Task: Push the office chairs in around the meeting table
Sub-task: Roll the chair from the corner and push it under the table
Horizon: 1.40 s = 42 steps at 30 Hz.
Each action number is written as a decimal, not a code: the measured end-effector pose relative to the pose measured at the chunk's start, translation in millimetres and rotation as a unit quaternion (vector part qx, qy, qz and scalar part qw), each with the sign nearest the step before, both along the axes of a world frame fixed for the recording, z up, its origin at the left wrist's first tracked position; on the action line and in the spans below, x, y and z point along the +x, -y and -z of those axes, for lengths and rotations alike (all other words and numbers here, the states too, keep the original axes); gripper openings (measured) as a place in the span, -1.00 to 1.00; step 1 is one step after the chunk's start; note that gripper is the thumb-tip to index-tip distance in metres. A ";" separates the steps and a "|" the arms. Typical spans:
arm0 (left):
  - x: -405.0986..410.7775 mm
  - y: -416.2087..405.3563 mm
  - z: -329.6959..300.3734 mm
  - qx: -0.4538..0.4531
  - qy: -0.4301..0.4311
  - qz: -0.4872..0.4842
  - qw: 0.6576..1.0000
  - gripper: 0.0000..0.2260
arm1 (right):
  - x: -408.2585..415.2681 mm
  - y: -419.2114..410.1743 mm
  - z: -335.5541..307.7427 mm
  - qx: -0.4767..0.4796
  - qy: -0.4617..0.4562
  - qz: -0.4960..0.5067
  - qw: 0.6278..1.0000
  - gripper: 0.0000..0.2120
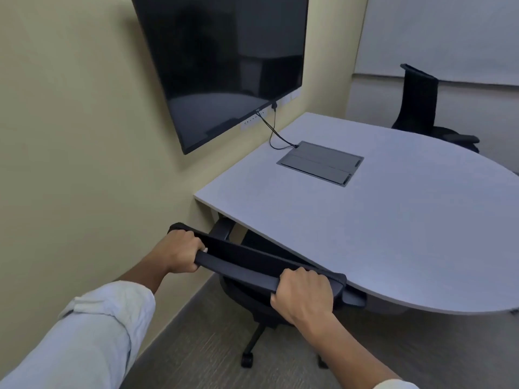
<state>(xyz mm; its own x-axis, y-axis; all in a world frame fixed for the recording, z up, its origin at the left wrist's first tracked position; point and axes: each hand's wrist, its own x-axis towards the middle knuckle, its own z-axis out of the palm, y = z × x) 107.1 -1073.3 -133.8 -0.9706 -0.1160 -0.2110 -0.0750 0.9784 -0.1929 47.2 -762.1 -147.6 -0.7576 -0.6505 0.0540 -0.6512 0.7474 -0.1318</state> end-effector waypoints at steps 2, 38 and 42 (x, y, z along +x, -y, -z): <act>-21.3 19.7 0.7 0.002 -0.002 0.019 1.000 -0.84 | -7.2 19.1 -1.7 0.002 0.003 0.027 1.000 -0.71; -73.9 83.2 7.3 0.023 -0.073 0.089 0.993 -0.95 | -42.3 78.4 -1.3 0.041 -0.038 0.095 0.994 -0.78; -71.3 83.4 10.7 0.018 -0.070 0.083 0.994 -0.98 | -37.0 77.7 0.7 0.030 -0.030 0.090 0.995 -0.72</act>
<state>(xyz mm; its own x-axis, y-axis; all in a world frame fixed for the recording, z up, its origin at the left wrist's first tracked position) 35.8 -1156.8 -144.5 -0.9957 0.0544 -0.0745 0.0656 0.9856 -0.1560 10.2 -839.8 -148.2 -0.8586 -0.5082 0.0676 -0.5115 0.8579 -0.0478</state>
